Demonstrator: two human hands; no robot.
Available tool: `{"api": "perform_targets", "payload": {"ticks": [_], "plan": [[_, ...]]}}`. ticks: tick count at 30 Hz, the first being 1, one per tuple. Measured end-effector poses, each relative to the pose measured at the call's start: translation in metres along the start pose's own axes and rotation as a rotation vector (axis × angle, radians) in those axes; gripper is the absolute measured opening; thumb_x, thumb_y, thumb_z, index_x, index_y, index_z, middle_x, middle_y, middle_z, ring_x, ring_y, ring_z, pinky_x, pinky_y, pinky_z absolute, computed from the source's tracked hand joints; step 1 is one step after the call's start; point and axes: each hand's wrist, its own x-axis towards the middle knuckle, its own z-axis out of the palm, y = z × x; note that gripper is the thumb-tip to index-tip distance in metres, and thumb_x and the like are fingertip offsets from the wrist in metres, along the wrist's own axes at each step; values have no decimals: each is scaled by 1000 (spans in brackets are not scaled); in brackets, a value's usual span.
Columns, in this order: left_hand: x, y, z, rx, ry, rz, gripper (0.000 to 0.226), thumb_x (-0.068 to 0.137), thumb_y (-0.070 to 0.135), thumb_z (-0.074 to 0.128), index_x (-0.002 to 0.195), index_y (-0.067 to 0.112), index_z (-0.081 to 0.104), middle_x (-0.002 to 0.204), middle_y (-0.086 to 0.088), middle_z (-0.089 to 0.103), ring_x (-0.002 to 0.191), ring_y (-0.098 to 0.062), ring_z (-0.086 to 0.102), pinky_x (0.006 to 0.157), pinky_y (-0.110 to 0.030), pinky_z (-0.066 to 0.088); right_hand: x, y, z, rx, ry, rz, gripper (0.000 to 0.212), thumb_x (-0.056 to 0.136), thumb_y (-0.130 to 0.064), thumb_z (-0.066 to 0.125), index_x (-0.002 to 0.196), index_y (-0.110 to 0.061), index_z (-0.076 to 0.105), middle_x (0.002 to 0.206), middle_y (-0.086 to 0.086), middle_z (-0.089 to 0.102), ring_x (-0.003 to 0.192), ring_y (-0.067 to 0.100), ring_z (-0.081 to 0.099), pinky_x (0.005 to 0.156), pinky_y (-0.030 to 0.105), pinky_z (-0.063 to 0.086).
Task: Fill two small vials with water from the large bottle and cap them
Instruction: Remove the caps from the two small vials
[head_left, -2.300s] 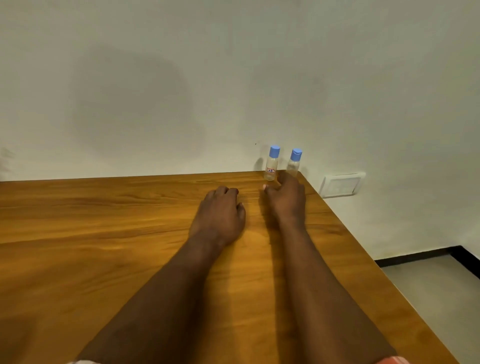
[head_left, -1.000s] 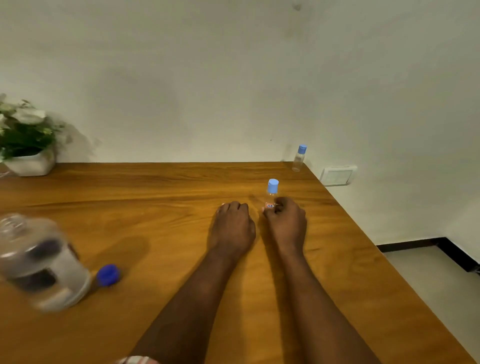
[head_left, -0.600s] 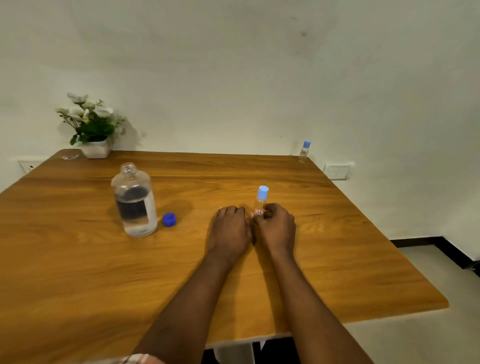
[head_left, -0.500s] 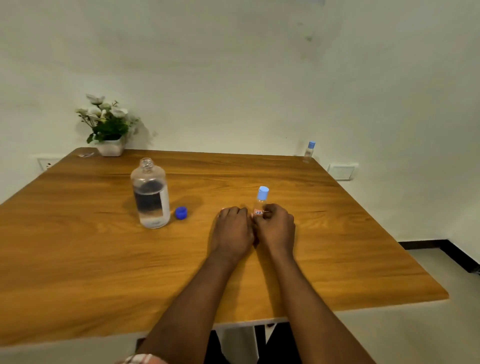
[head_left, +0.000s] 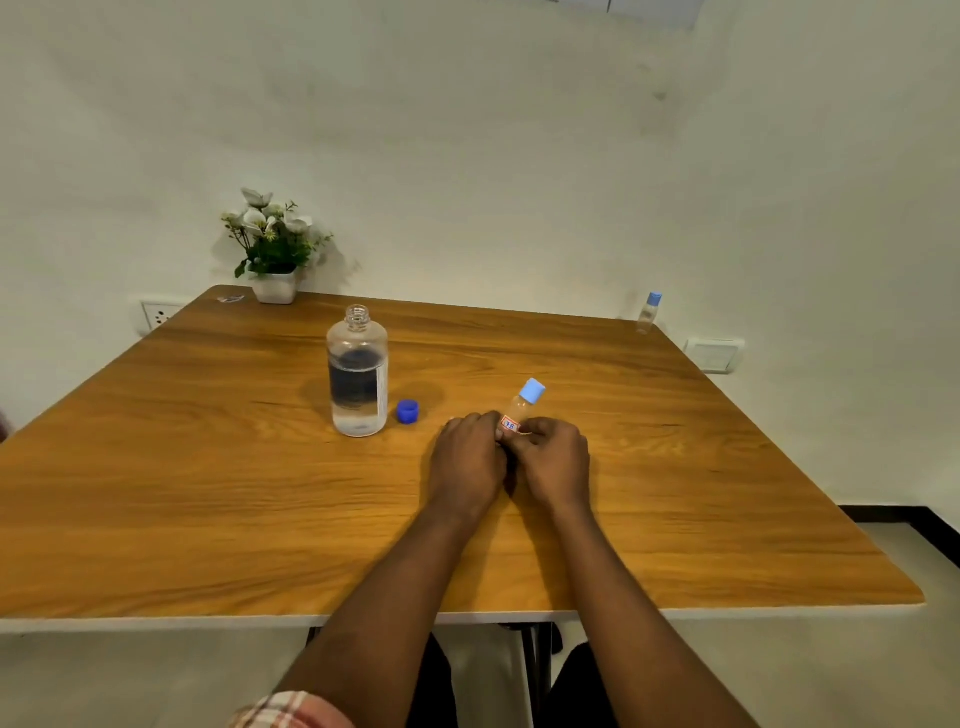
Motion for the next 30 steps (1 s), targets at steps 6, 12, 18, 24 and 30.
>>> {"api": "perform_targets", "payload": {"ticks": [6,12,18,24,30], "plan": [[21,-24,-5,-30,-2,16,36,89,19,62,125,17,60,113,-6,63,105,-24,55,88,-36,43,21,10,-26,276,-73,-1,31,94,-40,62,96,-12,74,77,1,73,62,10,64,57,30,51],[37,-37,-5,81,-46,128,42,89,19,63,130,20,57,117,-2,58,109,-19,50,89,-32,42,50,23,-40,237,-239,44,49,98,-44,54,79,-1,68,66,18,62,54,24,53,37,24,40],[40,-36,0,145,-65,231,41,88,24,65,128,15,57,119,-2,63,112,-19,54,95,-33,44,67,32,-43,284,-313,7,15,95,-23,64,88,-13,73,59,0,66,53,8,60,36,22,43],[42,-38,1,129,-32,287,35,82,9,72,115,3,66,109,-12,69,102,-30,63,98,-42,47,70,38,-39,449,-370,48,14,94,-16,65,93,-5,74,66,12,65,56,16,60,43,26,47],[45,-36,7,170,-51,312,33,82,11,72,113,0,66,104,-16,69,95,-35,65,101,-45,46,77,40,-43,413,-409,-57,28,84,4,70,104,-16,71,92,5,71,83,14,64,76,26,53]]}}
